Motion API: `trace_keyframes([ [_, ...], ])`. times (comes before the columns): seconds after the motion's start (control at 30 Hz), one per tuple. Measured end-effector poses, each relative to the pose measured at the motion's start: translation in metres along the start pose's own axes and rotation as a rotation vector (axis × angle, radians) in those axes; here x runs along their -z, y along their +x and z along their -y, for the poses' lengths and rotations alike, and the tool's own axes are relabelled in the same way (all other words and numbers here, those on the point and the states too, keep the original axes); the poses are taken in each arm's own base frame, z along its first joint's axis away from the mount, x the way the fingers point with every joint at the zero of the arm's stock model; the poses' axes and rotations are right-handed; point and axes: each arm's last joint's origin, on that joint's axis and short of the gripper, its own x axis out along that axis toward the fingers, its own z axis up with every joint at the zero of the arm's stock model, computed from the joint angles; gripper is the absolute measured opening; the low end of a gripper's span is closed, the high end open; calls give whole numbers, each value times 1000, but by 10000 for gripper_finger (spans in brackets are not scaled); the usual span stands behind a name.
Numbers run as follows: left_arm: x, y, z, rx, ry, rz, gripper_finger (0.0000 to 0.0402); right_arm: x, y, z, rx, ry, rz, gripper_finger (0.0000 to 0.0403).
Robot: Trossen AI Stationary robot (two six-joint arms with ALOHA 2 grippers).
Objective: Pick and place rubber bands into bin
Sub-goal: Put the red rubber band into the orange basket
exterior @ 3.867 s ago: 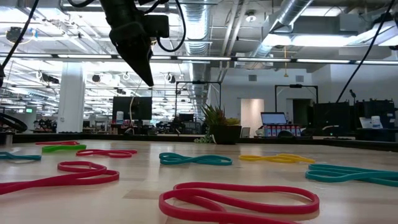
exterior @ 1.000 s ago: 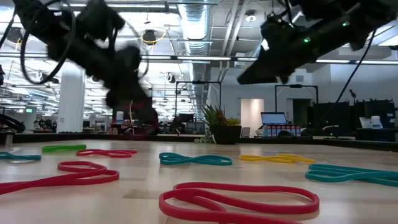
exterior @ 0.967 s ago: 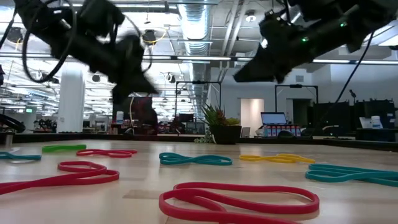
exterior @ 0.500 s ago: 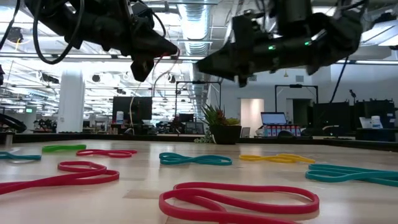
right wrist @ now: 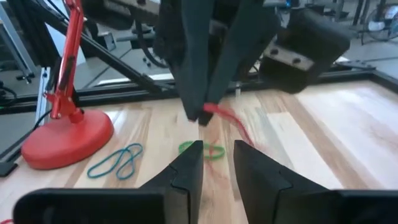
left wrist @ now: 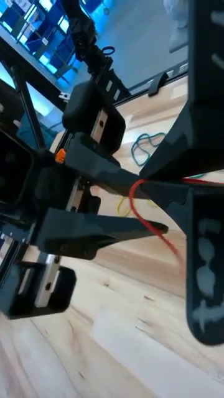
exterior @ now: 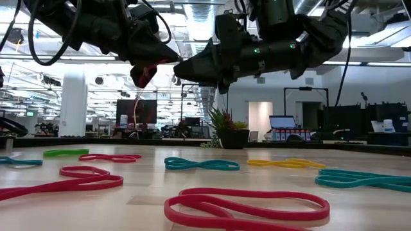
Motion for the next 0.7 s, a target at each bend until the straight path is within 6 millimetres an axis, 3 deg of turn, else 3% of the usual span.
trace_keyframes([
  [0.53, 2, 0, 5, 154, 18, -66, 0, 2, 0, 3, 15, -12, -23, 88],
  [0.7, 2, 0, 4, 125, 25, -53, 0, 1, 0, 3, 15, -12, -22, 88],
])
